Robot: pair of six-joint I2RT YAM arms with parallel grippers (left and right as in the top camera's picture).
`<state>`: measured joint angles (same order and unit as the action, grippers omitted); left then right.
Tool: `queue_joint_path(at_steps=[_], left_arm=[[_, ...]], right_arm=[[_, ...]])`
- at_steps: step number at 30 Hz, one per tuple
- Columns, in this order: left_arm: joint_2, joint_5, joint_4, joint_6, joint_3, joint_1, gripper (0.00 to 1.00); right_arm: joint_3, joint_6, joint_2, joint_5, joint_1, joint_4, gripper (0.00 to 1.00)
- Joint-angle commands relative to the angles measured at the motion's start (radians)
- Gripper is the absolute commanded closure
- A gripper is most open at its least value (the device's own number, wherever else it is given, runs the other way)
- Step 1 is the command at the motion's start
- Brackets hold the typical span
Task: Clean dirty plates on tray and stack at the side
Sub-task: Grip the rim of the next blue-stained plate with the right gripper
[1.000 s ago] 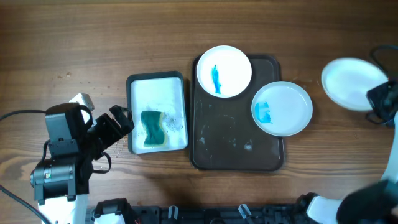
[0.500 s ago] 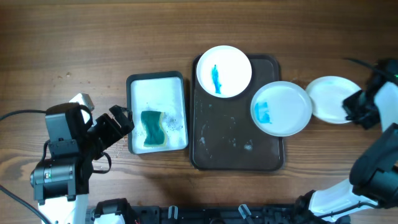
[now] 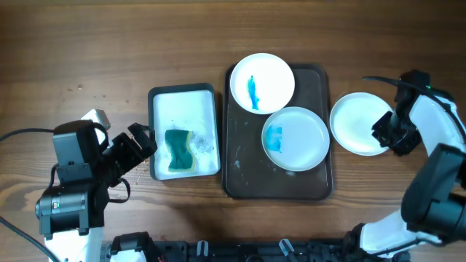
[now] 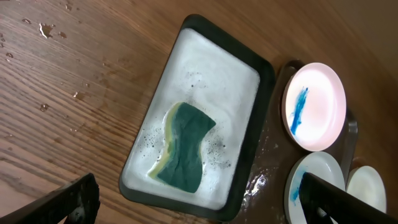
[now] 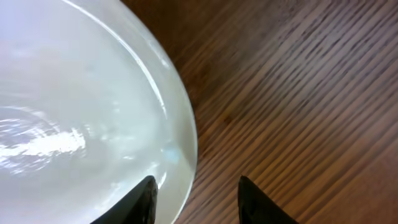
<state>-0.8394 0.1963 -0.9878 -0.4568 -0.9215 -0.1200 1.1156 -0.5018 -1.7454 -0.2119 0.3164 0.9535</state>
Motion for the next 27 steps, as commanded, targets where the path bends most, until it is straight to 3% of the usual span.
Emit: queue_joint_path(at_steps=[1,4,6,11,16,21,23,27], left_arm=[[0.002,0.001,0.003,0.005,-0.015,-0.006,0.00],[0.002,0.001,0.003,0.005,-0.015,-0.006,0.00],[0.002,0.001,0.003,0.005,-0.015,-0.006,0.00],[0.002,0.001,0.003,0.005,-0.015,-0.006,0.00],[0.002,0.001,0.003,0.005,-0.015,-0.006,0.00],[0.002,0.000,0.003,0.005,-0.015,-0.006,0.00],[0.002,0.001,0.003,0.005,-0.015,-0.006,0.00],[0.002,0.001,0.003,0.005,-0.015,-0.006,0.00]], right_arm=[[0.001,0.179,0.178,0.256,-0.014,-0.024,0.57],[-0.001,0.303,0.290,0.514,-0.051,-0.016,0.57],[-0.011,0.329,0.339,0.565,-0.102,0.005,0.56],[-0.101,0.290,0.343,0.555,-0.251,0.011,0.56],[-0.332,0.090,0.335,0.349,-0.382,-0.225,0.56],[-0.383,0.084,0.335,0.304,-0.387,-0.332,0.59],[-0.383,0.079,0.335,0.349,-0.387,-0.290,0.66],[-0.385,0.079,0.335,0.366,-0.388,-0.251,0.67]])
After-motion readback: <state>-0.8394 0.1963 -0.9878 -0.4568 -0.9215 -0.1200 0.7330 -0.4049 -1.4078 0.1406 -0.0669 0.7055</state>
